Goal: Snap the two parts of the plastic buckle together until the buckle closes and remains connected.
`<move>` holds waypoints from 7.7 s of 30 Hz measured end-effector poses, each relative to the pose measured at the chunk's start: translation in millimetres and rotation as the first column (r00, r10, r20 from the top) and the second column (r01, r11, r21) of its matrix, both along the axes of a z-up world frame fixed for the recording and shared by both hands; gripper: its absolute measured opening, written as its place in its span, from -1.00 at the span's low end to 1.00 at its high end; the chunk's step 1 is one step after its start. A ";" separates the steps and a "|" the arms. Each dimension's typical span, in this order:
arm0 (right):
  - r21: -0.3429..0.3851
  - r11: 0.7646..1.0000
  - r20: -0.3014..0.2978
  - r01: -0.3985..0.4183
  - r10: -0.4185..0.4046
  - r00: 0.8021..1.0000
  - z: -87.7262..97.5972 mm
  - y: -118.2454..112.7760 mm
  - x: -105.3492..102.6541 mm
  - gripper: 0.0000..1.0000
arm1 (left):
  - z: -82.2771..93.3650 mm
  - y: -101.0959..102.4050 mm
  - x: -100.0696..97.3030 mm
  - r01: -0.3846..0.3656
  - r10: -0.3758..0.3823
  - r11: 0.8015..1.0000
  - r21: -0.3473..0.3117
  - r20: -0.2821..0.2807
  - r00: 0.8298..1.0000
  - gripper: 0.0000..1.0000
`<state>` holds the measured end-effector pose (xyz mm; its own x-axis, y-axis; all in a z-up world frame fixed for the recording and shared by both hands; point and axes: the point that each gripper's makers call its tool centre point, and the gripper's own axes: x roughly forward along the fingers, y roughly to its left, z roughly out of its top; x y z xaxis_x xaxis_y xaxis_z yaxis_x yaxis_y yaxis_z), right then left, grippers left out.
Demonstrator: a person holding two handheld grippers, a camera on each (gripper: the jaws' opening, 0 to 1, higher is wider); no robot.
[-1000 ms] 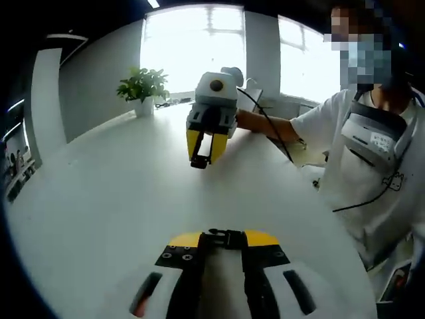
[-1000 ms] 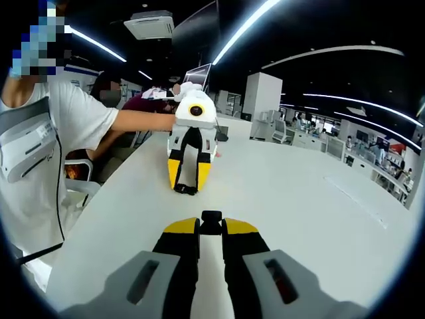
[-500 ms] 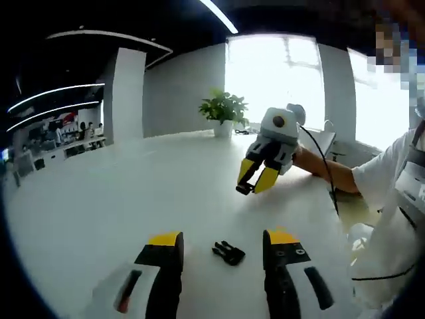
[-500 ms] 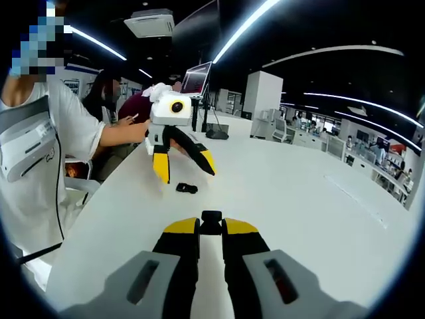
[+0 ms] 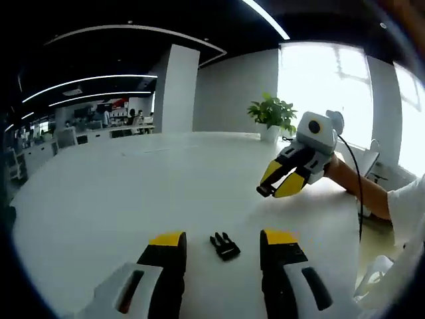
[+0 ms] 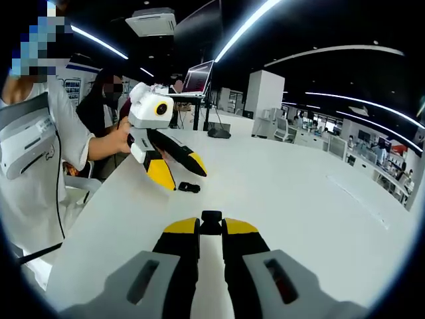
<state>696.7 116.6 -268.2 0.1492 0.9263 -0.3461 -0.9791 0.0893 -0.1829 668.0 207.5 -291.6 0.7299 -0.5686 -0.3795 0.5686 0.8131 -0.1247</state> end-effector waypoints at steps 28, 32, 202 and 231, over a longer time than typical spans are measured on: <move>-0.010 1.000 0.018 -0.003 0.003 1.000 1.3 -1.6 -2.1 -0.76 | -5.7 4.5 -1.5 -0.079 0.077 0.992 0.096 0.023 0.997 -0.56; -0.015 1.000 0.022 -0.006 0.006 1.000 0.5 -1.3 -2.5 -0.76 | -4.4 7.9 -0.7 -0.086 0.082 0.990 0.108 0.037 0.996 -0.65; 0.063 0.991 -0.103 -0.117 0.123 0.987 4.4 10.5 -27.9 -0.76 | 22.0 -51.4 -12.0 0.650 -0.650 0.759 0.038 -0.029 0.760 -0.76; -0.094 0.981 -0.089 -0.169 0.161 0.983 -22.8 19.9 -35.2 -0.76 | -3.3 -54.6 -13.3 0.706 -0.701 0.699 0.114 -0.085 0.708 -0.76</move>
